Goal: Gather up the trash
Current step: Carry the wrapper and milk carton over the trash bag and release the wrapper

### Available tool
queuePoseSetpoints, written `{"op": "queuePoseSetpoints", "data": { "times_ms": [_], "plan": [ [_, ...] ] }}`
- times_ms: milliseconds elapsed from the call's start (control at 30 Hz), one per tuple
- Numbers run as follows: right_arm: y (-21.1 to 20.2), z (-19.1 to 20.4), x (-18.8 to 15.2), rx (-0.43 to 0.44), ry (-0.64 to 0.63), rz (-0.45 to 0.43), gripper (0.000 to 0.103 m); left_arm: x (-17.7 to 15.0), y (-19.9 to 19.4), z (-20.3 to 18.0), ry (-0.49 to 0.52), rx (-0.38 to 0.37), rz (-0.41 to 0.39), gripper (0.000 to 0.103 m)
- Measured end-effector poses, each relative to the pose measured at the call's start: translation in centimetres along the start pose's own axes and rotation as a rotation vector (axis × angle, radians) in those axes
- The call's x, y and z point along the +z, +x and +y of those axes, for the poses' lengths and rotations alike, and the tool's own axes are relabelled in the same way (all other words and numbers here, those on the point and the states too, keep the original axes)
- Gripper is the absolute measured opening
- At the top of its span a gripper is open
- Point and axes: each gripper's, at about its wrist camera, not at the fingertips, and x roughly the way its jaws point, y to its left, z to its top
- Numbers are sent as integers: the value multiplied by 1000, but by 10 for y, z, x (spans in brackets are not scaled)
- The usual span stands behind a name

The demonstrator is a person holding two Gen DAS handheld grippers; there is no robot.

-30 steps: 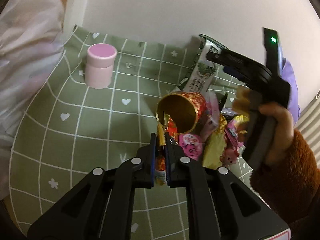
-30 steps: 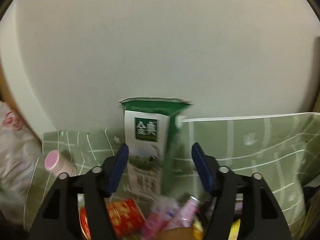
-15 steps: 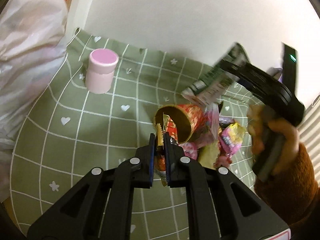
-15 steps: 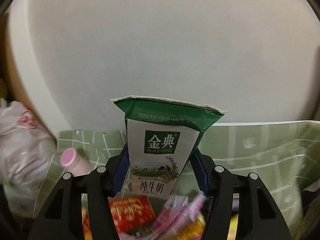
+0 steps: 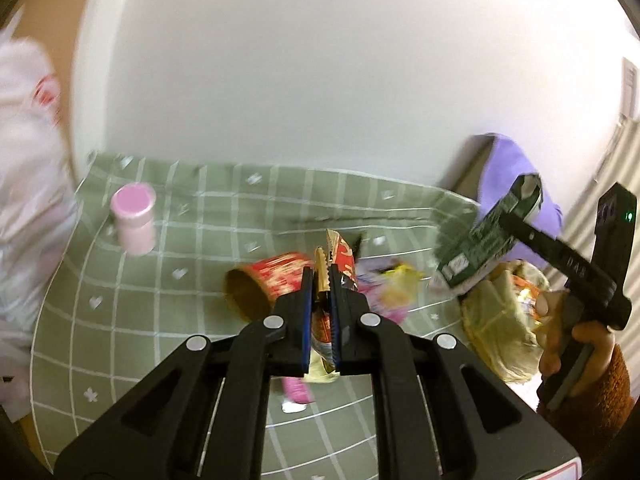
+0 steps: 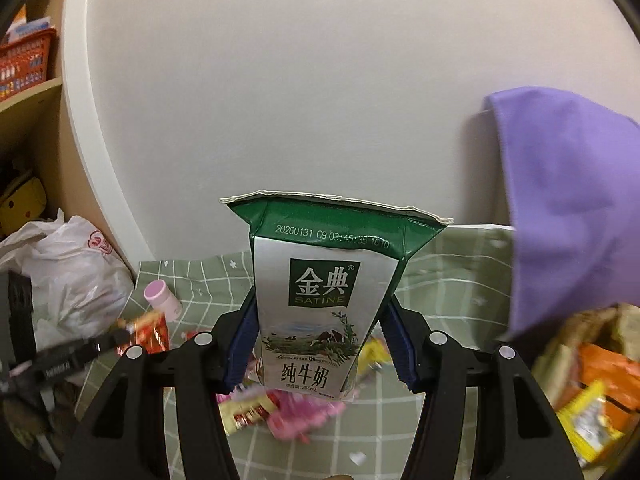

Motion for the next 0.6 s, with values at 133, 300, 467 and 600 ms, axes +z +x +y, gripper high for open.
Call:
{"op": "queuePoseSetpoints", "data": {
  "times_ms": [133,300,467,600],
  "plan": [
    [-29,-5,-13,-37,-27,-14,54,4,3,-28,51,-53,-1,7],
    [-68,-21,-24,-100,-21,-57,54,11,9,-63,106,-126,5,7],
    [-111,-47,-28,-164,18,-110,54,20,21,-100,140,-226,22,7],
    [-145,-70,-32,-226,44,-151,54,24,32,-140,203,-291,41,7]
  ]
}}
